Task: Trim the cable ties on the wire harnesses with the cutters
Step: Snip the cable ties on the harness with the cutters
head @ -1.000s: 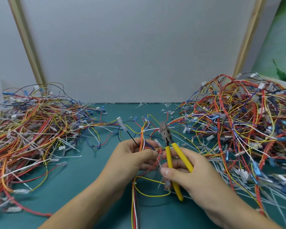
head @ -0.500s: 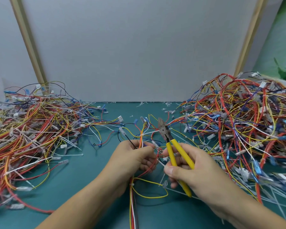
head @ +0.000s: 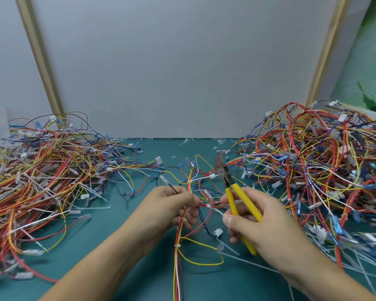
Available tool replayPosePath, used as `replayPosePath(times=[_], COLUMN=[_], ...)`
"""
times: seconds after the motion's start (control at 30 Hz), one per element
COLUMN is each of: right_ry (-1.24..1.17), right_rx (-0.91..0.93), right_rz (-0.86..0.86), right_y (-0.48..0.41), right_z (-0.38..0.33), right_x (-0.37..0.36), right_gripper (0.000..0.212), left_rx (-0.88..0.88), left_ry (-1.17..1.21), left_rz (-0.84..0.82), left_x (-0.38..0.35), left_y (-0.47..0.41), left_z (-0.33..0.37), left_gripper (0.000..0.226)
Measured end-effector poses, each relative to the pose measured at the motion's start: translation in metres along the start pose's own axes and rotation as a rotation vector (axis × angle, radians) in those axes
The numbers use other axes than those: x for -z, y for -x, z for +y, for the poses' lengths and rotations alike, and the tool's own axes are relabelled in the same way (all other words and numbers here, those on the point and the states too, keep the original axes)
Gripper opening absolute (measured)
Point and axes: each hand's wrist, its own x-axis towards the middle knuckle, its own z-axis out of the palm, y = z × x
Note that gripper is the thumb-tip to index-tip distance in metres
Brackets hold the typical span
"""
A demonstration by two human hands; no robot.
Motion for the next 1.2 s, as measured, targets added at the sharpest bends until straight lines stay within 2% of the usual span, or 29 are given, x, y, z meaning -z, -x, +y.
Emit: replayPosePath(times=[0.07,0.13,0.17,0.2,0.27,0.33,0.4,0.67,1.2], right_ry=[0.072,0.075,-0.011,-0.132,-0.358,-0.427,-0.439,-0.604,-0.715], right_rx=[0.092,0.156,0.158,0.117,-0.09,-0.316,-0.44,-0.519,-0.57], right_rz=[0.129,0.209,0.201,0.144,-0.09,-0.305,-0.39,-0.406,-0.478], right_y=[0.001,0.004,0.006,0.009,0.013,0.015,0.015,0.009,0.003], right_z=[-0.005,-0.013,-0.018,-0.022,-0.029,-0.03,-0.027,-0.021,-0.018], right_x=[0.001,0.006,0.008,0.008,0.004,-0.001,-0.005,-0.001,0.006], right_gripper=[0.008,0.028,0.037,0.042,0.043,0.046,0.049,0.046,0.047], left_rx=[-0.062,-0.15,-0.196,-0.235,-0.304,-0.364,-0.42,-0.487,-0.534], left_ry=[-0.011,-0.007,-0.004,-0.007,-0.034,-0.055,-0.075,-0.069,-0.04], left_rz=[0.052,0.128,0.167,0.203,0.262,0.31,0.341,0.396,0.374], left_x=[0.0,-0.001,-0.002,-0.003,-0.006,-0.008,-0.008,-0.007,-0.006], left_y=[0.0,0.001,0.001,0.0,0.001,0.001,0.002,0.006,0.01], left_z=[0.001,0.001,0.001,0.001,-0.001,-0.003,-0.003,0.0,0.006], left_gripper=[0.02,0.021,0.022,0.022,0.02,0.019,0.014,0.018,0.018])
